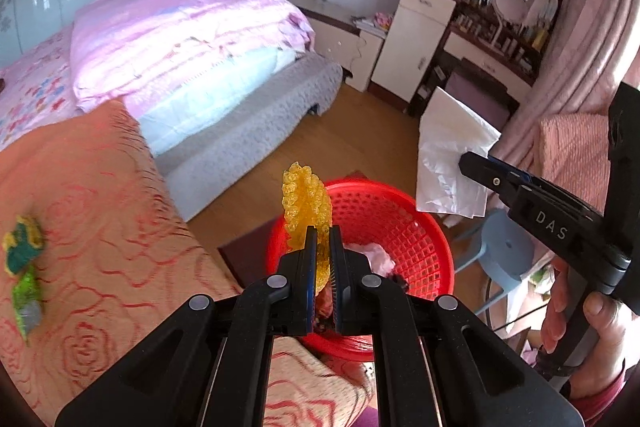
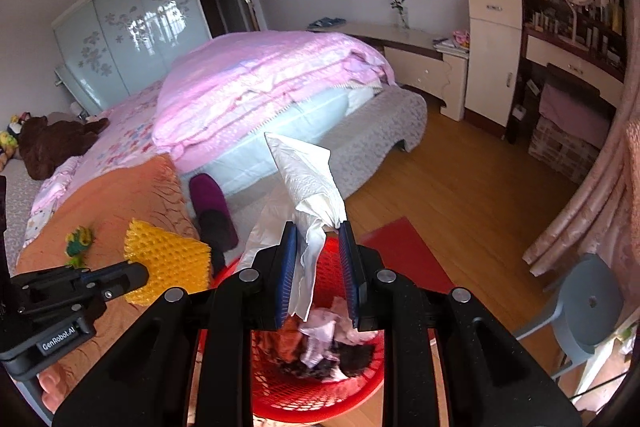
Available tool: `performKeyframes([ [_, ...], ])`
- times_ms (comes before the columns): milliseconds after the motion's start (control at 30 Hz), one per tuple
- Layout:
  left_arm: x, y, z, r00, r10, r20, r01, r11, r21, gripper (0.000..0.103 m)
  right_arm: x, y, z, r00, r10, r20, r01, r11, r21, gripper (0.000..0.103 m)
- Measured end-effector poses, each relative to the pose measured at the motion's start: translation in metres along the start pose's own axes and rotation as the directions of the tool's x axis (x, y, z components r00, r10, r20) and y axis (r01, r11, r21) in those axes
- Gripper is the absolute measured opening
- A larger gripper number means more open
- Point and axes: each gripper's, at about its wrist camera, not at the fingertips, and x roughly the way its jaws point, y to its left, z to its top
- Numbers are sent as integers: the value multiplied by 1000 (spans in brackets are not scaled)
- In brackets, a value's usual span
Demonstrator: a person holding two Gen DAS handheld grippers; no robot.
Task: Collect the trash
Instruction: 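Carry the yellow net and white tissue over the red wastebasket with both tools, then open both tools to drop the yellow net and white tissue into the wastebasket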
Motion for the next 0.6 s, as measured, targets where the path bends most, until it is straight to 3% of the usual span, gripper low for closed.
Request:
performKeyframes([
  [400, 46, -15, -15, 995, -11, -101, 14, 1000, 27, 9, 34, -12, -19, 996, -30, -88, 31, 999, 10, 23],
  [467, 49, -12, -19, 994, -5, -113, 8, 1000, 21, 19, 37, -13, -21, 995, -25, -101, 26, 1000, 14, 25],
  [533, 48, -10, -20, 995, 7, -102, -5, 1000, 14, 50, 38, -14, -22, 994, -19, -108, 21, 1000, 20, 31],
  [600, 45, -9, -21, 996, 11, -89, -11, 1000, 6, 58, 38, -12, -23, 994, -22, -106, 24, 999, 22, 37],
])
